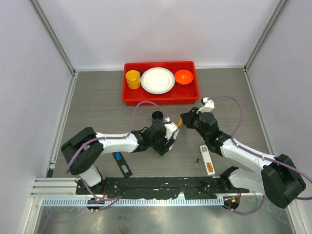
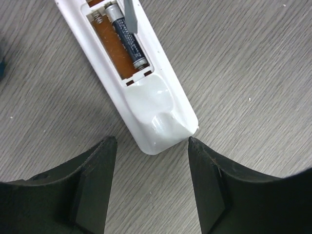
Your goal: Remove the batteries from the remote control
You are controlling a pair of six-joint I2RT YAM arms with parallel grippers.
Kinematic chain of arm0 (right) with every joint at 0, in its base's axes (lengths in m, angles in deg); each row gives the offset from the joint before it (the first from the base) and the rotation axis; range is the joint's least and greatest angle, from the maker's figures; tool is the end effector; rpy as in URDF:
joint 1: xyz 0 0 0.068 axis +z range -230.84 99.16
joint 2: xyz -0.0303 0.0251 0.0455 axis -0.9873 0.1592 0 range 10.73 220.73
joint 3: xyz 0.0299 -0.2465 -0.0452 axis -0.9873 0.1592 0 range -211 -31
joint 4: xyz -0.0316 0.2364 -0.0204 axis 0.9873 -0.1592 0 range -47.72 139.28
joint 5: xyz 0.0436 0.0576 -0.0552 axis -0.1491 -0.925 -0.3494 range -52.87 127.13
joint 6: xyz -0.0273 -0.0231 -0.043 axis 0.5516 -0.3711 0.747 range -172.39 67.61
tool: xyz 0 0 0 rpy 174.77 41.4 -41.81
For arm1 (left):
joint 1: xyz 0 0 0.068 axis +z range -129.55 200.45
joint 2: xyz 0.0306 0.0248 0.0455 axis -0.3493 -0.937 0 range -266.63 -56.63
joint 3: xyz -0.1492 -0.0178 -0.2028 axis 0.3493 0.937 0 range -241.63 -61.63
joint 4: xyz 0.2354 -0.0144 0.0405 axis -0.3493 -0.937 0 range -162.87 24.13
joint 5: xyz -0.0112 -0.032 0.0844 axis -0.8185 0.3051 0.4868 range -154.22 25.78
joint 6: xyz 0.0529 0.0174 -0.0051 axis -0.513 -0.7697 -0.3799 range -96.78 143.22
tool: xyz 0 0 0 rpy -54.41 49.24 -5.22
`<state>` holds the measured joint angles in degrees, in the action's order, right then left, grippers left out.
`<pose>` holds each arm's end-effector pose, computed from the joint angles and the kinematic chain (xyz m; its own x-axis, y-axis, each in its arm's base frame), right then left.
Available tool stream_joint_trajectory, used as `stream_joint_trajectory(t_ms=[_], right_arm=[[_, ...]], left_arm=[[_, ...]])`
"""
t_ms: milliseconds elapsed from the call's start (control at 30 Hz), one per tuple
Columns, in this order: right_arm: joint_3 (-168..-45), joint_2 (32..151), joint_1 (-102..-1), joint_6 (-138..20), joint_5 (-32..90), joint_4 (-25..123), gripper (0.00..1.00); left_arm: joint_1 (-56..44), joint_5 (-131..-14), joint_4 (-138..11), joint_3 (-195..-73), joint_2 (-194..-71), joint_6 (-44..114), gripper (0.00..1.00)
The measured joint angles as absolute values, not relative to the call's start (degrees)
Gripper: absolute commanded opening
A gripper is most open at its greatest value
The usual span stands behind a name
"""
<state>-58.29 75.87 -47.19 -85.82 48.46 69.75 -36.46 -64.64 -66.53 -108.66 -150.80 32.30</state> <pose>0.2008 0.1246 0.2120 -0.4208 0.3687 -0.8288 -0.1863 0.8591 0.4768 0.1679 -0.2580 0.1509 -0.5321 0.5273 -0.6624 0.7661 0.6330 -0.1114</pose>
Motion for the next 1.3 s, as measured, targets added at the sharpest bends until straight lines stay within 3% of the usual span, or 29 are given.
stream_joint_trajectory(t_ms=[500, 767, 967, 1000, 1100, 1300], right_arm=[[-58.1, 72.3, -47.2, -84.7, 51.4, 66.8, 0.01], [-57.7, 69.9, -47.2, -83.9, 52.3, 65.7, 0.01], [-57.4, 69.5, -47.2, -83.5, 52.7, 64.4, 0.01], [-57.4, 69.5, -47.2, -83.5, 52.7, 64.2, 0.01], [-57.4, 69.5, -47.2, -83.4, 52.7, 64.1, 0.01], [-57.2, 69.5, -47.2, -83.3, 52.7, 64.2, 0.01]], left_arm=[[-35.1, -85.1, -63.5, -108.3, -151.9, 33.7, 0.59], [-32.4, -75.0, -59.9, -101.8, -142.6, 36.7, 0.52], [-27.7, -68.9, -57.9, -99.0, -137.5, 39.2, 0.3], [-27.5, -68.6, -57.9, -99.0, -138.0, 39.4, 0.19], [-27.5, -68.7, -58.9, -100.8, -141.6, 39.7, 0.01], [-27.8, -70.2, -61.4, -105.6, -149.8, 39.8, 0.0]])
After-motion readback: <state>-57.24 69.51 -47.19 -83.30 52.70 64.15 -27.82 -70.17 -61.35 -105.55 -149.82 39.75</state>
